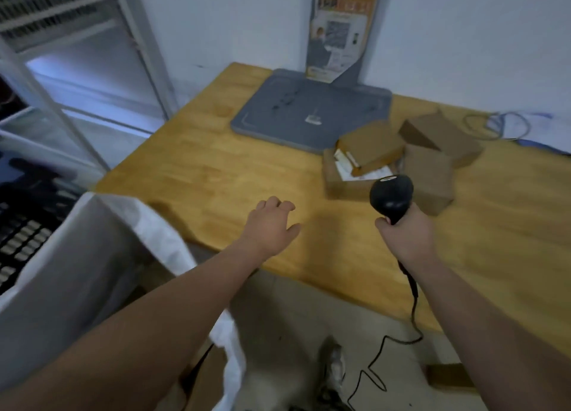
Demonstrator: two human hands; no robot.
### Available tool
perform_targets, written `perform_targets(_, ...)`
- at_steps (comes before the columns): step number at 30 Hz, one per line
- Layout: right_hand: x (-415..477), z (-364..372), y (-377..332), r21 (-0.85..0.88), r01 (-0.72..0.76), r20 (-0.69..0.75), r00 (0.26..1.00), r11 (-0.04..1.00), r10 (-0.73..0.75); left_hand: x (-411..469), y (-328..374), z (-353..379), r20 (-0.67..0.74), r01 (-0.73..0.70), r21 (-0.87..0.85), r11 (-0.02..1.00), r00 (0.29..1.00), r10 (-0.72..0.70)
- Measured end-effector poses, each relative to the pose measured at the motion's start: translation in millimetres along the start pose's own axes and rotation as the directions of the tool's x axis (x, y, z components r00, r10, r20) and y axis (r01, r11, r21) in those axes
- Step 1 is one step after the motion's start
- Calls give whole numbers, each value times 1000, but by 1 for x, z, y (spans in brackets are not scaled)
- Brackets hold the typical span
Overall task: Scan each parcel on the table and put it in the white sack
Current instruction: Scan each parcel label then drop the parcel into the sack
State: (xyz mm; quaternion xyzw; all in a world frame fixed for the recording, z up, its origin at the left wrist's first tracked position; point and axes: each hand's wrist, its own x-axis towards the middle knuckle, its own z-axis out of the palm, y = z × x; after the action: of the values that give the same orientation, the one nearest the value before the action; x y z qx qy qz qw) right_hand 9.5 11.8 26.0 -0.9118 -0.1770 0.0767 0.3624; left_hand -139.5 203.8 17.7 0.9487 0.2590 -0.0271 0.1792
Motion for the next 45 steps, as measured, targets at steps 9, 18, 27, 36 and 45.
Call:
perform_targets(9, 106, -54, 36, 85, -2, -38, 999, 996, 6, 119, 105, -2, -52, -66, -1, 998, 997, 65)
perform_targets(18, 157, -55, 49, 242, -62, 59, 997, 968, 49, 208, 129, -7, 111, 24, 114, 993, 993, -37)
perform_targets(27, 167, -52, 50, 698, -222, 128, 974, 681, 186, 209, 125, -15, 328, 334, -899, 285, 942, -70)
perform_targets(36, 160, -43, 12, 911, -341, 341, 939, 230, 41, 185, 129, -1, 403, 404, -914, 49, 915, -24)
perform_targets(45, 159, -39, 11, 781, -252, 309, 951, 572, -3, 182, 117, -25, 279, 262, -871, 415, 960, -22)
